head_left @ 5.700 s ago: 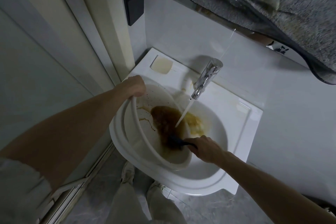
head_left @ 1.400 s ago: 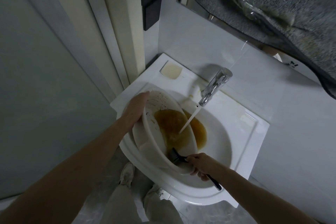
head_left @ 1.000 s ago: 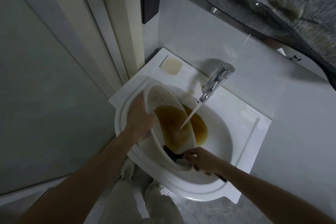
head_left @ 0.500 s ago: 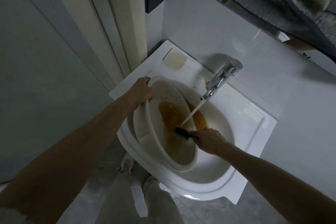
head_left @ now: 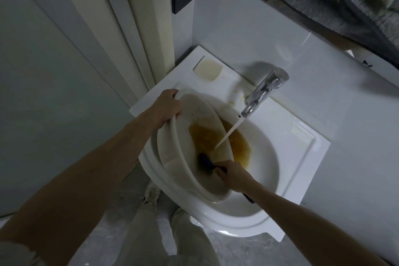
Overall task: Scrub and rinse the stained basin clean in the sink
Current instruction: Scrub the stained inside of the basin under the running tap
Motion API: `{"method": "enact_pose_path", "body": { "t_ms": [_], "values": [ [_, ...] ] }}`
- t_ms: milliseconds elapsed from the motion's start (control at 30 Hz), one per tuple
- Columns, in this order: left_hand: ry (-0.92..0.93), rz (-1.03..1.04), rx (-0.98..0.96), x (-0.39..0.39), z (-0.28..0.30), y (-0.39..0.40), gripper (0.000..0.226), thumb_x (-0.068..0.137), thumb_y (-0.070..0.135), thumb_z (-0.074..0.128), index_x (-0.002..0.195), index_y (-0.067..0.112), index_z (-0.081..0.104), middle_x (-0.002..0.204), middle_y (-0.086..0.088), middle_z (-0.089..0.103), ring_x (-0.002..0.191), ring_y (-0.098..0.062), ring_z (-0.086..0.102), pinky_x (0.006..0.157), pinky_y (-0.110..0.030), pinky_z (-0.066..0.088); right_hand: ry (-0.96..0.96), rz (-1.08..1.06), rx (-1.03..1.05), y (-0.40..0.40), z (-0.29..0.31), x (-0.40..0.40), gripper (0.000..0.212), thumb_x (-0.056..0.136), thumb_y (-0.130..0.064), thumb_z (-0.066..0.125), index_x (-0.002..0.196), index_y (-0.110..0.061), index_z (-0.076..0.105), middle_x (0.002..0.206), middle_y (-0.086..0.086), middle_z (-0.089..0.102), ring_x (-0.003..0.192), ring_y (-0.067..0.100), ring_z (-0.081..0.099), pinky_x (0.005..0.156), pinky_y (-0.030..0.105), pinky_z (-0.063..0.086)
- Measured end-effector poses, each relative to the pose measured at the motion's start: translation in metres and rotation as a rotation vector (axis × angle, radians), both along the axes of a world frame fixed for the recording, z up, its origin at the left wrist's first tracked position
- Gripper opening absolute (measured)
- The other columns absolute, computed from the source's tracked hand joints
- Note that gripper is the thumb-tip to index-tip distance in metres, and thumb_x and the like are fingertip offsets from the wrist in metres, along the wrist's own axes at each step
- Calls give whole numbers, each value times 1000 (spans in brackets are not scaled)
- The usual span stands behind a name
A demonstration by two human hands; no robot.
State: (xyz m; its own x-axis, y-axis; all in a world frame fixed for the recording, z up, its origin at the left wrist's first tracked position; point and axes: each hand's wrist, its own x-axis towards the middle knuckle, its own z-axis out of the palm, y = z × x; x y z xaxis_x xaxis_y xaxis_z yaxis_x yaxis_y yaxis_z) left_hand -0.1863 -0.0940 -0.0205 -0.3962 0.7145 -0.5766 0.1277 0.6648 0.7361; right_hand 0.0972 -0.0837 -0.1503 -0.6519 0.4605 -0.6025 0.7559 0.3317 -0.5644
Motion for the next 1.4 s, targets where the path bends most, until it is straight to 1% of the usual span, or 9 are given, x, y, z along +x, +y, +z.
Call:
{"method": "enact_pose_path", "body": {
  "t_ms": [133,233,367,600,800,900,1067,1200,1400],
  "values": [
    [13,-10,12,3,0,0,37,78,-15,44,106,6,58,77,-9,50,62,-20,45,45,-25,37,87,-173,36,-9,-3,-30,30,103,-33,44,125,-28,64,119,-1,65,101,15,59,88,28,49],
    [8,-17,9,-1,-2,0,40,77,-15,45,109,4,59,78,-10,51,64,-21,46,47,-26,38,161,-25,86,-15,6,-30,33,103,-35,42,129,-34,61,126,-8,64,109,11,59,96,29,48],
    [44,-73,-21,-6,-1,3,43,73,-14,48,112,1,59,78,-11,52,64,-22,47,47,-25,37,-88,207,3,14,7,-1,34,103,-29,44,133,-25,60,123,-3,67,99,10,66,84,22,53],
    [40,-120,-56,-16,-5,4,25,70,-13,49,82,7,57,75,-12,49,60,-21,45,38,-20,34,-67,296,597,57,4,-18,39,102,-30,38,139,-36,46,108,4,66,80,23,64,61,27,53],
    [-3,-116,-68,-19,-12,9,35,63,-14,49,95,-9,61,79,-16,50,62,-24,44,38,-20,34,-149,418,305,59,12,18,35,104,-32,38,134,-40,55,98,-8,71,76,11,61,61,20,38],
    [-15,-157,-93,-17,-9,18,30,64,-14,49,91,-7,60,75,-16,48,58,-24,42,36,-19,33,-128,182,346,66,4,19,32,105,-35,39,129,-39,60,92,-11,67,70,8,58,61,19,40],
    [-19,-177,-157,-24,-5,28,24,61,-12,51,81,0,58,73,-16,48,59,-26,44,42,-23,36,-193,4,-137,61,-6,24,29,102,-36,48,124,-35,67,115,-12,69,98,19,66,84,33,55],
    [-36,-163,-199,-27,-4,30,41,56,-7,54,95,3,59,81,-16,52,65,-30,48,45,-26,40,-184,-334,-321,50,-13,27,28,102,-36,48,124,-29,65,66,-2,49,41,17,37,38,29,31],
    [-48,4,-114,-16,-3,14,43,70,3,57,111,12,68,96,-16,64,77,-31,58,61,-34,47,-166,-559,-438,19,-4,27,29,102,-37,48,121,-27,66,74,6,43,46,13,24,43,25,21]
  ]
}}
